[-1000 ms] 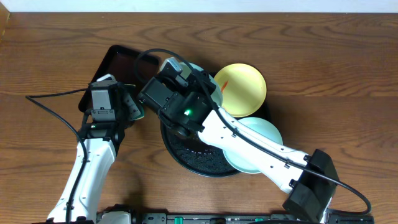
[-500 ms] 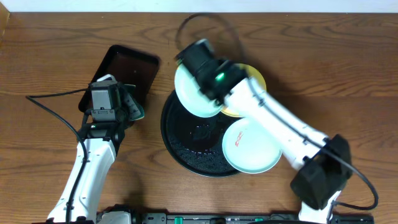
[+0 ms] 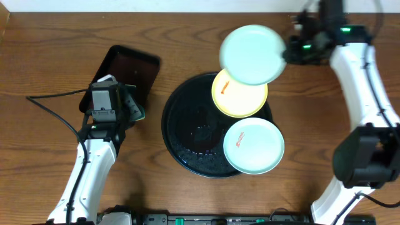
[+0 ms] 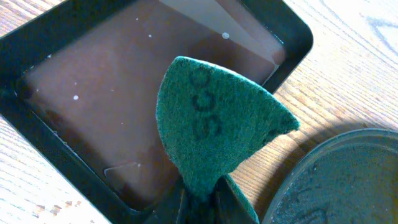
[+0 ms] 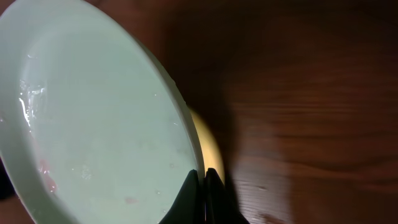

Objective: Clean dirty plates on tray and stack at the side
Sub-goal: 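Carry the mint plate right and set it on the table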

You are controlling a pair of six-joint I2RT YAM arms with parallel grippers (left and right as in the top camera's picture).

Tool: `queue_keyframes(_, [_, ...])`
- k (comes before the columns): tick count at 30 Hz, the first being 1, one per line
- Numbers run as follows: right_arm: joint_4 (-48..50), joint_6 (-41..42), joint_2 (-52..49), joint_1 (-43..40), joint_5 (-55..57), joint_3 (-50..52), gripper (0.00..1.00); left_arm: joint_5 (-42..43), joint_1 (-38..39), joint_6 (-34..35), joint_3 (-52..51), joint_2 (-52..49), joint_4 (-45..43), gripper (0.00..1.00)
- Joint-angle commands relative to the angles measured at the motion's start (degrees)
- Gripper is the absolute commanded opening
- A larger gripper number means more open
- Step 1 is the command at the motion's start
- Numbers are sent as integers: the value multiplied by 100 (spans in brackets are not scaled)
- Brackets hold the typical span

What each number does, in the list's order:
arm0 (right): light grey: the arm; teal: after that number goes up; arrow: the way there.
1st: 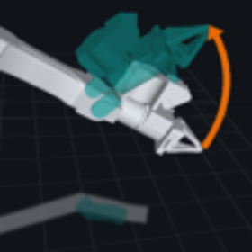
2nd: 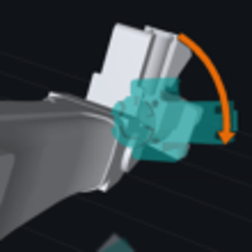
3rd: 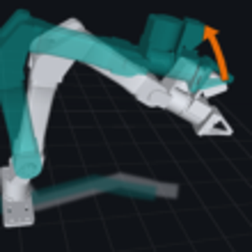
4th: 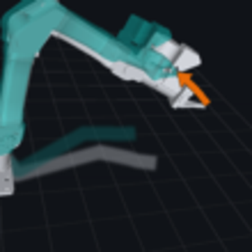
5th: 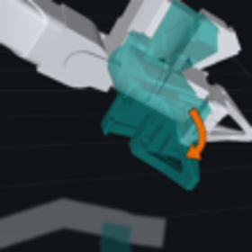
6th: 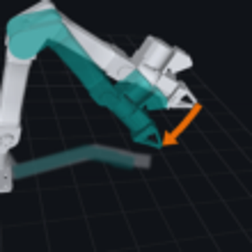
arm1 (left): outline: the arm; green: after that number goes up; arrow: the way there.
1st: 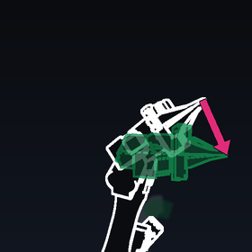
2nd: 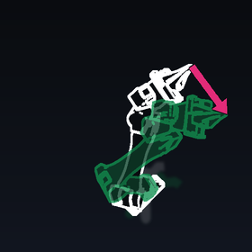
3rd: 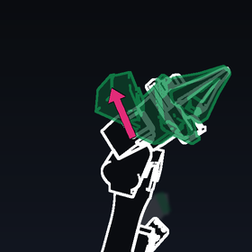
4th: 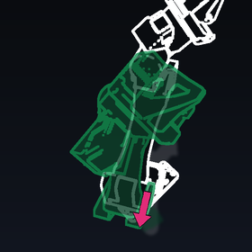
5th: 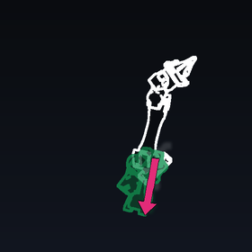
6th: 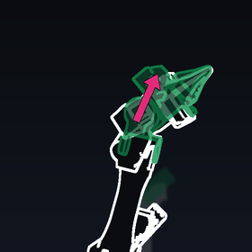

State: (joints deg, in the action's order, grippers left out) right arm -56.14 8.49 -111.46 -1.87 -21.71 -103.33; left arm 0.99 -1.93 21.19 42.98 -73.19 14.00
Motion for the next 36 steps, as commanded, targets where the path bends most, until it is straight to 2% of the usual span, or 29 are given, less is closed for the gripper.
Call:
queue_keyframes(1, [-28,96,249,-481,-411,138,1,-4,-31,59,-2,52,15,7])
queue_keyframes(6, [24,461,249,-1134,-57,466,1,-7,-31,448,-2,52,46,7])
queue_keyframes(13, [372,479,249,-1738,-59,870,1,-9,-31,442,-2,52,55,7])
queue_keyframes(27, [1517,739,249,-1797,-17,2247,1,-9,-31,442,-2,52,160,7])
queue_keyframes(36, [1624,737,249,-1786,87,2435,1,-9,-31,442,-2,52,157,7])
